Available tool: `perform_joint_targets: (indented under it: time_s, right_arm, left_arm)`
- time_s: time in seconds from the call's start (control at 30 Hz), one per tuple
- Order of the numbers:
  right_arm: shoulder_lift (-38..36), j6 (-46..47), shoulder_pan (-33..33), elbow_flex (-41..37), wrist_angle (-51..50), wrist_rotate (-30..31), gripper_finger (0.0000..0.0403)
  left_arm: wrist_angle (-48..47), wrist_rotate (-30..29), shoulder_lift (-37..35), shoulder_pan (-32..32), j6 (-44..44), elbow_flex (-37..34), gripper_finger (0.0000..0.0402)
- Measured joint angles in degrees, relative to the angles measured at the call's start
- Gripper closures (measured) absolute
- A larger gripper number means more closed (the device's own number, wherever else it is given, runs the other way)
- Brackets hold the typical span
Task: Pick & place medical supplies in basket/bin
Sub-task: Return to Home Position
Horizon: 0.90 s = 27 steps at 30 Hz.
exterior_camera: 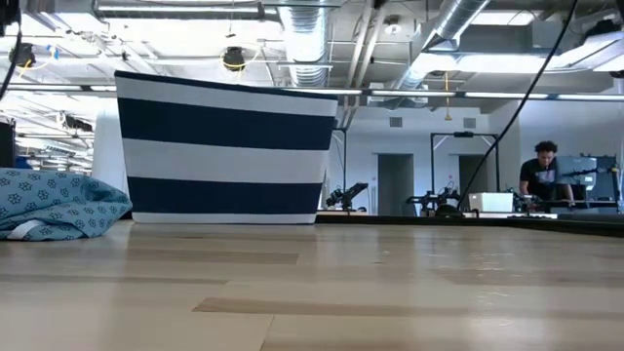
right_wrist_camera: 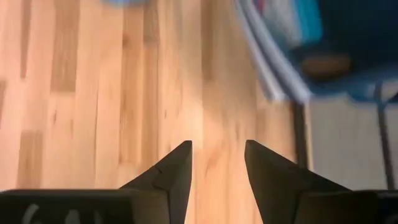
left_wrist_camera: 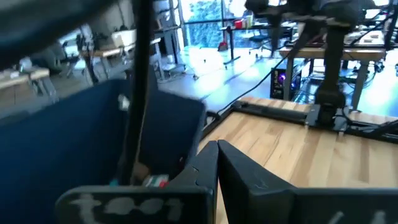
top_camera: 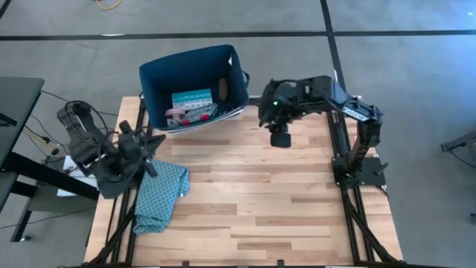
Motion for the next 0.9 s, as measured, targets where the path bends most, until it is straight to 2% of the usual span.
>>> perform_joint_targets:
  time_s: [0.1, 0.2, 0.37, 0.47, 0.63, 0.77, 0.9]
  right_arm:
    - [-1.42, 2.69, 0.12, -4.42, 0.38, -0.03, 0.0261]
    - [-5.59, 3.37, 0.17, -10.28, 0.18, -0.07, 0.0263]
    - [-18.36, 8.75, 0.85, -24.36, 5.42, -0.01, 0.0266]
    - [-28.09, 9.61, 2.36, -35.57, 14.27, -0.11, 0.0265]
    - [-41.71, 9.64, 5.47, -55.59, 27.43, -0.40, 0.0262]
    - [-49.49, 11.26, 7.78, -68.70, 34.51, -0.40, 0.0263]
    - [-56.73, 12.23, 10.10, -80.87, 44.20, -0.41, 0.0266]
  left_arm:
    - [-9.33, 0.08, -3.06, -1.07, -13.80, -5.08, 0.0401]
    - [-12.97, 0.01, -6.20, -2.60, -22.41, -11.59, 0.0401]
    - [-11.72, -2.45, -10.67, -4.91, -27.55, -22.82, 0.0402]
    - [-8.93, -7.60, -12.54, -6.25, -28.75, -29.74, 0.0401]
    - [-5.70, -8.52, -13.51, -8.64, -36.70, -39.72, 0.0401]
    - [-2.24, -8.53, -13.34, -10.14, -43.67, -44.64, 0.0401]
    - [0.55, -8.62, -13.36, -11.11, -42.82, -46.37, 0.0401]
